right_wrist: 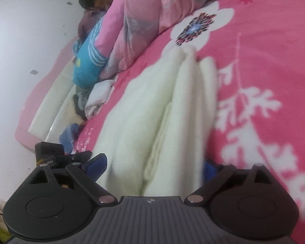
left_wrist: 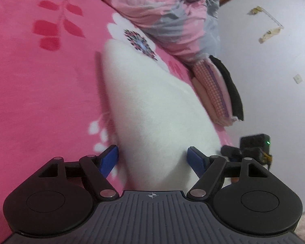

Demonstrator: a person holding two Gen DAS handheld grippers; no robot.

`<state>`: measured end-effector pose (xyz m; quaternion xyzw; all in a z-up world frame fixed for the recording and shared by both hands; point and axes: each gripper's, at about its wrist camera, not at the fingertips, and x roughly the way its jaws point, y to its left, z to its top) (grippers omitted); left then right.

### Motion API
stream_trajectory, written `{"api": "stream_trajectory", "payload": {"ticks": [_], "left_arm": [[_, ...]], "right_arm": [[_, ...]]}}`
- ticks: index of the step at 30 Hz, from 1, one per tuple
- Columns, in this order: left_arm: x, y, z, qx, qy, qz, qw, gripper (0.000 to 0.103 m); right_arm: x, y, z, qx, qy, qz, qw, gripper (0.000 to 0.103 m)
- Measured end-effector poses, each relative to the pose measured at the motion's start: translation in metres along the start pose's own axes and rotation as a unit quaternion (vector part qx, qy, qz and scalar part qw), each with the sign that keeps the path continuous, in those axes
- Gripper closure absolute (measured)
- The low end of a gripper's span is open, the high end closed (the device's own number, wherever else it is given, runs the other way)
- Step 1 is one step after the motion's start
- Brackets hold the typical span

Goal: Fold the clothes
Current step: 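Tilt both grippers down and slide their fingers under the folded cream sweater, then lift the folded cream sweater with both grippers while pinching its edges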

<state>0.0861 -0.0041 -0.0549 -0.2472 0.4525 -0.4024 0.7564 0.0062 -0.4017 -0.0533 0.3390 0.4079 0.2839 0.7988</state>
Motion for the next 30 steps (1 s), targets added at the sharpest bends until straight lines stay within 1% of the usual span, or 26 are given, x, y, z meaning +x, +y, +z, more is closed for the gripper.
{"api": "stream_trajectory", "payload": {"ticks": [3, 7, 10, 12, 14, 16, 20, 23, 25, 27, 30], "left_arm": [[0.014, -0.002, 0.005, 0.014, 0.007, -0.004, 0.9999, 0.022], [0.028, -0.010, 0.009, 0.035, 0.013, 0.003, 0.9993, 0.013], [0.035, -0.016, 0.009, 0.050, 0.014, 0.009, 0.9986, 0.007], [0.037, -0.018, 0.008, 0.055, 0.014, 0.014, 0.9983, 0.005], [0.036, -0.019, 0.007, 0.056, 0.012, 0.018, 0.9982, 0.005], [0.036, -0.022, 0.008, 0.052, 0.012, 0.029, 0.9981, 0.007], [0.035, -0.040, 0.007, 0.068, 0.012, 0.074, 0.9949, 0.011], [0.034, -0.053, 0.008, 0.074, 0.007, 0.102, 0.9920, 0.017], [0.033, -0.063, 0.009, 0.086, 0.001, 0.120, 0.9891, 0.022], [0.031, -0.076, 0.008, 0.102, -0.006, 0.135, 0.9855, 0.024], [0.029, -0.090, 0.006, 0.110, -0.013, 0.133, 0.9849, 0.024]], "right_arm": [[0.008, -0.005, 0.008, -0.006, 0.009, 0.021, 1.000, 0.006], [0.017, -0.012, 0.019, -0.013, 0.021, 0.046, 0.999, 0.006], [0.026, -0.013, 0.026, -0.025, 0.023, 0.060, 0.998, 0.007], [0.034, -0.012, 0.029, -0.042, 0.019, 0.066, 0.997, 0.007], [0.040, -0.011, 0.030, -0.060, 0.009, 0.066, 0.996, 0.012], [0.038, -0.013, 0.028, -0.063, -0.001, 0.065, 0.996, 0.016], [0.034, -0.007, 0.024, -0.067, -0.016, 0.042, 0.997, 0.023], [0.034, -0.001, 0.022, -0.066, -0.023, 0.024, 0.997, 0.027], [0.032, 0.003, 0.021, -0.058, -0.026, 0.011, 0.998, 0.029], [0.029, 0.008, 0.021, -0.052, -0.027, -0.005, 0.998, 0.032], [0.022, 0.026, 0.019, -0.065, -0.027, -0.032, 0.997, 0.034]]}}
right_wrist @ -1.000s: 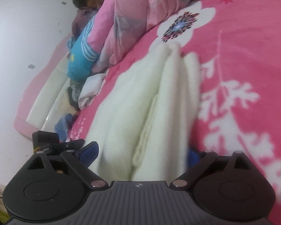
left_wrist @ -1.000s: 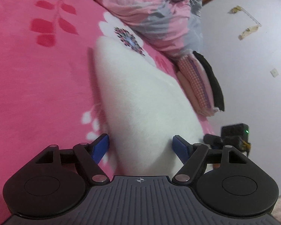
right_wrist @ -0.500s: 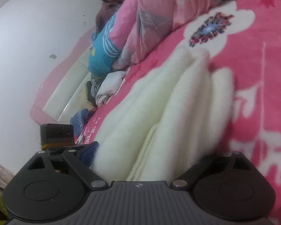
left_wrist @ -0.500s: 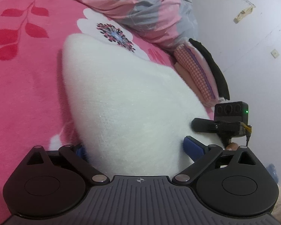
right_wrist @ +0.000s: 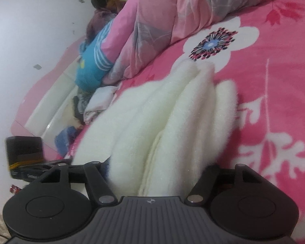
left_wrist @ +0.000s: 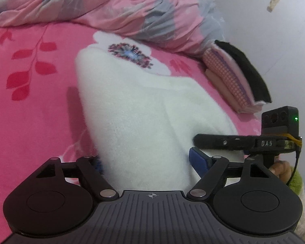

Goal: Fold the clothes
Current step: 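Lift the folded cream sweater with both grippers while pinching its edges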

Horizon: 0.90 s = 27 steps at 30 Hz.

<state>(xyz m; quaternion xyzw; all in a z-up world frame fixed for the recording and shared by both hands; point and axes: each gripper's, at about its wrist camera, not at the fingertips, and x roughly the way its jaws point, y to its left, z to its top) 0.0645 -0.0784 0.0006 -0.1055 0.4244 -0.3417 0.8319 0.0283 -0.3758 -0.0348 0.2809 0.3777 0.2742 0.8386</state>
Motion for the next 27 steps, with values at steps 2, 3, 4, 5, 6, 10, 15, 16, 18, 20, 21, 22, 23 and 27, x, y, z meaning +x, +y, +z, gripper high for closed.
{"api": "stream_trajectory", "payload": {"ticks": [2, 3, 4, 5, 6, 10, 15, 16, 18, 20, 21, 22, 23, 27], "left_arm": [[-0.003, -0.007, -0.001, -0.002, -0.003, -0.007, 1.0000, 0.025], [-0.004, -0.010, -0.002, -0.002, -0.004, -0.011, 0.9999, 0.025], [-0.005, -0.015, -0.003, -0.003, -0.006, -0.015, 0.9999, 0.025], [-0.006, -0.020, -0.003, -0.003, -0.008, -0.019, 0.9998, 0.025], [-0.008, -0.026, -0.003, -0.001, -0.009, -0.025, 0.9997, 0.025], [-0.010, -0.050, 0.002, 0.022, -0.018, -0.054, 0.9982, 0.025], [0.005, -0.089, 0.016, 0.063, -0.014, -0.100, 0.9929, 0.026], [0.011, -0.099, 0.023, 0.072, -0.011, -0.109, 0.9914, 0.026], [0.023, -0.118, 0.037, 0.089, -0.006, -0.128, 0.9878, 0.027], [0.036, -0.140, 0.056, 0.102, -0.006, -0.146, 0.9840, 0.027], [0.042, -0.151, 0.065, 0.111, -0.010, -0.153, 0.9819, 0.027], [0.049, -0.165, 0.076, 0.122, -0.016, -0.160, 0.9794, 0.027], [0.055, -0.176, 0.085, 0.130, -0.022, -0.168, 0.9770, 0.027], [0.091, -0.222, 0.131, 0.143, -0.036, -0.193, 0.9700, 0.027]], "right_arm": [[-0.009, 0.014, 0.000, -0.020, -0.004, -0.019, 1.000, 0.035], [-0.014, 0.019, 0.000, -0.025, -0.008, -0.026, 0.999, 0.035], [-0.020, 0.023, 0.000, -0.029, -0.011, -0.032, 0.999, 0.035], [-0.027, 0.028, 0.000, -0.033, -0.014, -0.038, 0.999, 0.035], [-0.034, 0.032, 0.000, -0.036, -0.017, -0.044, 0.998, 0.035], [-0.065, 0.051, -0.003, -0.058, -0.036, -0.075, 0.995, 0.036], [-0.113, 0.069, -0.004, -0.095, -0.075, -0.130, 0.984, 0.036], [-0.124, 0.072, -0.002, -0.105, -0.083, -0.142, 0.981, 0.036], [-0.146, 0.073, 0.005, -0.119, -0.097, -0.163, 0.974, 0.036], [-0.168, 0.072, 0.016, -0.133, -0.112, -0.183, 0.968, 0.036], [-0.180, 0.070, 0.023, -0.136, -0.118, -0.191, 0.965, 0.036], [-0.193, 0.067, 0.033, -0.136, -0.124, -0.198, 0.963, 0.036], [-0.206, 0.063, 0.044, -0.136, -0.130, -0.203, 0.961, 0.036], [-0.255, 0.047, 0.090, -0.159, -0.154, -0.230, 0.948, 0.036]]}}
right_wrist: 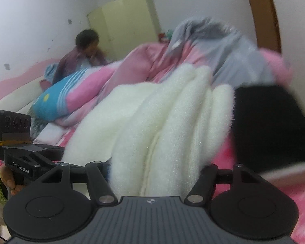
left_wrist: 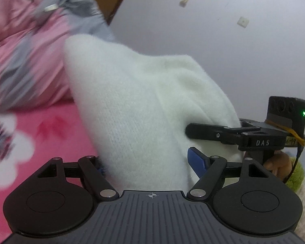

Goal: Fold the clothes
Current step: 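Lift the folded cream sweater with both grippers while pinching its edges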

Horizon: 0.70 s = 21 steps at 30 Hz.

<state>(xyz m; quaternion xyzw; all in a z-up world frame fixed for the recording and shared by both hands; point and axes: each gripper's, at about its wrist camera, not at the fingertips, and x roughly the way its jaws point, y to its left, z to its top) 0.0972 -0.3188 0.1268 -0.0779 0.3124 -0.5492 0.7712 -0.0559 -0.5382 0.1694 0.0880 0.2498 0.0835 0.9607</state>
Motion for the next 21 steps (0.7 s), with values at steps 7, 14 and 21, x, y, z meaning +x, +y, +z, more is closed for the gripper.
{"api": "stream_trajectory", "payload": {"ticks": [7, 14, 21], "left_arm": [[0.095, -0.006, 0.068, 0.000, -0.001, -0.022, 0.9998, 0.028], [0.170, 0.005, 0.091, -0.016, 0.028, -0.027, 0.9991, 0.027], [0.208, 0.016, 0.089, -0.008, 0.051, -0.027, 0.9983, 0.028]], "right_arm": [[-0.001, -0.085, 0.065, -0.060, -0.019, -0.034, 0.997, 0.036], [0.023, -0.165, 0.093, -0.060, 0.006, -0.038, 0.997, 0.036], [0.046, -0.224, 0.090, -0.070, 0.031, -0.010, 0.997, 0.036]]}}
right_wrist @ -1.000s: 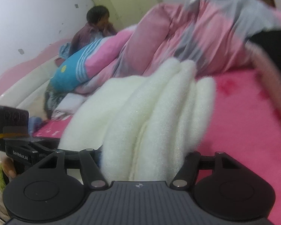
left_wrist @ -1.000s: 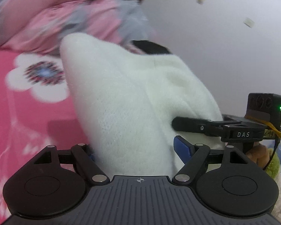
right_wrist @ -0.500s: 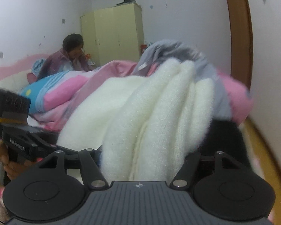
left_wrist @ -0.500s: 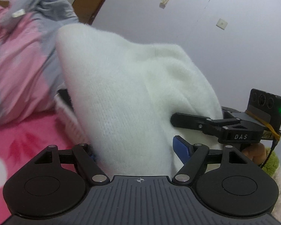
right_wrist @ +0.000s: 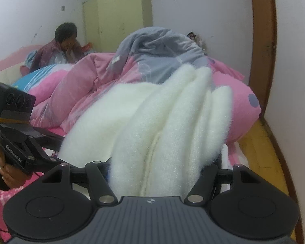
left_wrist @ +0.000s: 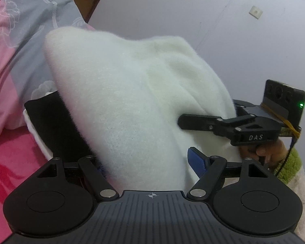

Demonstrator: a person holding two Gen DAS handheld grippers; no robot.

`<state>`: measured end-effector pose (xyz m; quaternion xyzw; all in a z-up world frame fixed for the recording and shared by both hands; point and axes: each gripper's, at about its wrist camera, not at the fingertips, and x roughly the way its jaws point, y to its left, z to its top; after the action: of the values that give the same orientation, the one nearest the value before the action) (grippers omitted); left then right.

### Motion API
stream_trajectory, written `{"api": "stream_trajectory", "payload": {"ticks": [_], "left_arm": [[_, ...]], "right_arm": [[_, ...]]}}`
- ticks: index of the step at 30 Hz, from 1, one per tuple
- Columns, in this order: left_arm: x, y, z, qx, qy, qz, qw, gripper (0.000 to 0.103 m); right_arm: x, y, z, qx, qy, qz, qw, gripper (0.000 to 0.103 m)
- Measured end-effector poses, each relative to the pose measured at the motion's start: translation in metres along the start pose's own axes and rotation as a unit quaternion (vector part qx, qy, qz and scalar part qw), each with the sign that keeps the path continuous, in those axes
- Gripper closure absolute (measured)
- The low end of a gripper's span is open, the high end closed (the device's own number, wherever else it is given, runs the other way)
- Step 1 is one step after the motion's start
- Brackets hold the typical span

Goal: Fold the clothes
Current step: 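Lift the folded cream sweater with both grippers while pinching its edges, then carry the sweater with both grippers and lower it onto the clothes stack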

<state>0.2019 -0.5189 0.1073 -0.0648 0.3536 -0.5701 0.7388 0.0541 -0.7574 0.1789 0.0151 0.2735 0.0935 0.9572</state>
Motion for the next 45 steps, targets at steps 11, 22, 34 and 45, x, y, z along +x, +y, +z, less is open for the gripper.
{"api": "stream_trajectory", "payload": {"ticks": [11, 22, 34, 45], "left_arm": [[0.004, 0.061, -0.020, -0.097, -0.009, -0.026, 0.9949, 0.024], [-0.071, 0.098, -0.022, -0.152, -0.066, -0.003, 0.9862, 0.021], [-0.012, 0.088, 0.021, -0.122, -0.095, 0.153, 0.9760, 0.035], [-0.002, 0.060, 0.017, -0.054, -0.083, 0.199, 0.9749, 0.085]], "right_arm": [[0.074, -0.083, -0.031, 0.118, 0.007, 0.066, 0.991, 0.007], [-0.030, -0.095, -0.062, 0.222, -0.191, -0.091, 0.952, 0.003], [-0.078, 0.032, -0.226, 0.494, -0.236, -0.001, 0.837, 0.008], [0.005, 0.034, -0.199, 0.492, -0.171, 0.026, 0.853, 0.074]]}}
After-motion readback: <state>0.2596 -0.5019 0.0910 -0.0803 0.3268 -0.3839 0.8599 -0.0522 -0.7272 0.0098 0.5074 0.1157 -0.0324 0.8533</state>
